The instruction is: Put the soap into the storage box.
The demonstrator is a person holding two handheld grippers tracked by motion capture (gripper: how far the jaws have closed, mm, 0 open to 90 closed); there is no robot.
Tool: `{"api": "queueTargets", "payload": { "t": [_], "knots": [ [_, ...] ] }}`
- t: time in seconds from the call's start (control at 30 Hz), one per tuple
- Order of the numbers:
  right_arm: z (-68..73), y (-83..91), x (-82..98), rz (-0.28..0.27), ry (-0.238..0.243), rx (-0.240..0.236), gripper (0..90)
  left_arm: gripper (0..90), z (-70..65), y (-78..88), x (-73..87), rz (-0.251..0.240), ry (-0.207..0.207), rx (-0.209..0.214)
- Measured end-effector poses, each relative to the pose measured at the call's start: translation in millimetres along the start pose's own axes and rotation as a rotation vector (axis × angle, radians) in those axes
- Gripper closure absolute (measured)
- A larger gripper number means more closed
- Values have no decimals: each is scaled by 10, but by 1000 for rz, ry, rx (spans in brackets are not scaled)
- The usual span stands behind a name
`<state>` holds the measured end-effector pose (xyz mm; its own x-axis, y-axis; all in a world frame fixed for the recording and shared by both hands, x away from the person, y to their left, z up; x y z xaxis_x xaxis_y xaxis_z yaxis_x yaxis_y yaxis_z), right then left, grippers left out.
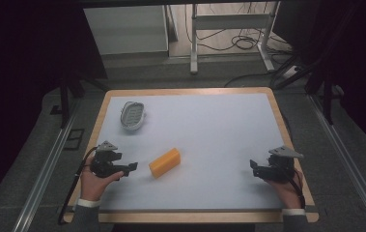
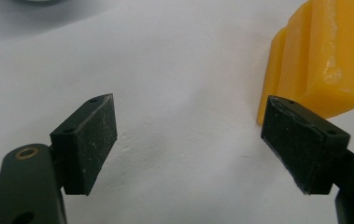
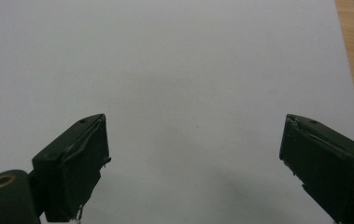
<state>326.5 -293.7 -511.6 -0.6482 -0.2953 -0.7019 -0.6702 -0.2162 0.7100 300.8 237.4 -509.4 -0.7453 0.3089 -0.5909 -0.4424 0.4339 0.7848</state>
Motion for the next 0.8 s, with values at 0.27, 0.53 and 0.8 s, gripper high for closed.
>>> {"api": "queueTargets", "payload": {
  "t": [0.27,0.53,0.8],
  "knots": [
    [-39,54,7,-8,-11,16,94,177,-4,37,-25,42,-32,-12],
    [-9,66,0,1,-3,30,96,151,-40,188,-209,4,-15,3],
    [-25,100,11,-5,-9,37,96,145,-118,269,-339,6,-55,18]
  ]
}}
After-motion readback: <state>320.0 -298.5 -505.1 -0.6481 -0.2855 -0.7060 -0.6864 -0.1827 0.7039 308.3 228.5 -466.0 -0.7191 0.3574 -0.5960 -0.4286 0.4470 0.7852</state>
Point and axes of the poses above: each handheld gripper's, and its own axes: y roughly backward along the jaws, x roughly out of its underside, z roughly to its left, the point moved 1 cm from there along -y, roughly forward along the jaws, and after that the axes turned 7 degrees about z, right-handed, at the moved point
